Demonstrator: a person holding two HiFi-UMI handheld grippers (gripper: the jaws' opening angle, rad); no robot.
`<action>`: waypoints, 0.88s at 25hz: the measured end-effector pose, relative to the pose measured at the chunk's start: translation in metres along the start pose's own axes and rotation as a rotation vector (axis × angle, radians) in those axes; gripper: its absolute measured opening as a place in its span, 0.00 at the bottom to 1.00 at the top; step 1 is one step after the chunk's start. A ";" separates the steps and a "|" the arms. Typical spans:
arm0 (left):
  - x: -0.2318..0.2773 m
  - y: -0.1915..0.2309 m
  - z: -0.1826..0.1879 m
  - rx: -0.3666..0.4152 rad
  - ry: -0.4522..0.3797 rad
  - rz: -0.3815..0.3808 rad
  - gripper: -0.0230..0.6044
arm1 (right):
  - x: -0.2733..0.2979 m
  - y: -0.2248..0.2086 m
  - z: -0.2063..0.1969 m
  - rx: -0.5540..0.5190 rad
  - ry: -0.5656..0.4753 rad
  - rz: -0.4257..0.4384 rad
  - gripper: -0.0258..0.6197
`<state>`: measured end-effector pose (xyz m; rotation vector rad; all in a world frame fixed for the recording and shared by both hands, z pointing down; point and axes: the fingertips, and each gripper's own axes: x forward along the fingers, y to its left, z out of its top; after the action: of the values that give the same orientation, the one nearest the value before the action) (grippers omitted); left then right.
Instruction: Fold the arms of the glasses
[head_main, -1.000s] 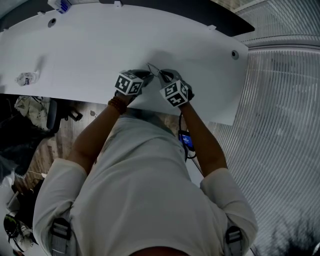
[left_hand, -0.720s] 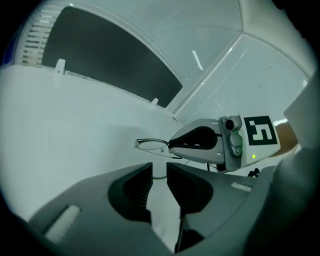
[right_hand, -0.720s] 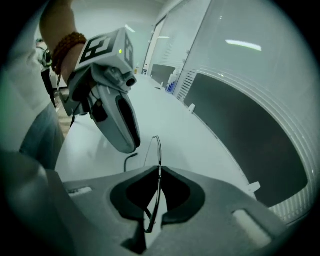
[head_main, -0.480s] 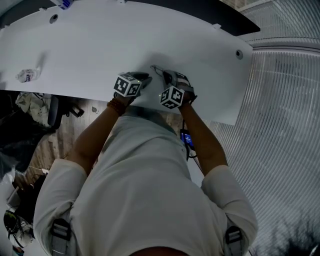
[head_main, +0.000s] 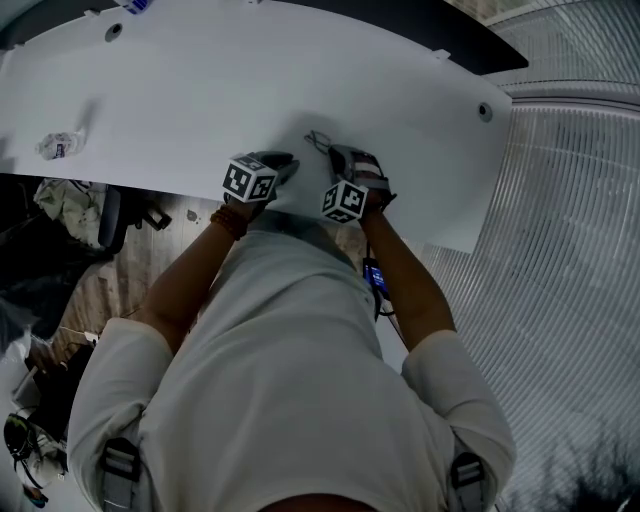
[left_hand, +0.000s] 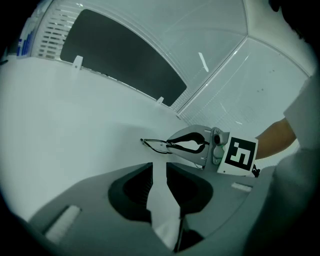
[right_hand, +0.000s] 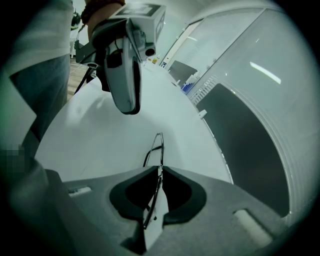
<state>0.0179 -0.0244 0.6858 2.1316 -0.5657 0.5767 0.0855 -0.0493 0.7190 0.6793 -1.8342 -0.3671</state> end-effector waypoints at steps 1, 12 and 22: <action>0.000 0.000 0.001 0.001 -0.001 -0.002 0.18 | 0.001 0.001 0.000 0.002 0.000 0.003 0.09; 0.000 -0.003 0.005 0.017 -0.003 -0.006 0.18 | -0.001 0.010 0.003 0.049 -0.015 0.076 0.18; -0.016 -0.016 0.031 0.038 -0.060 -0.018 0.18 | -0.058 -0.051 0.025 0.384 -0.135 0.007 0.19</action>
<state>0.0208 -0.0376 0.6497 2.1937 -0.5717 0.5190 0.0901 -0.0566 0.6382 0.9276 -2.0590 -0.0536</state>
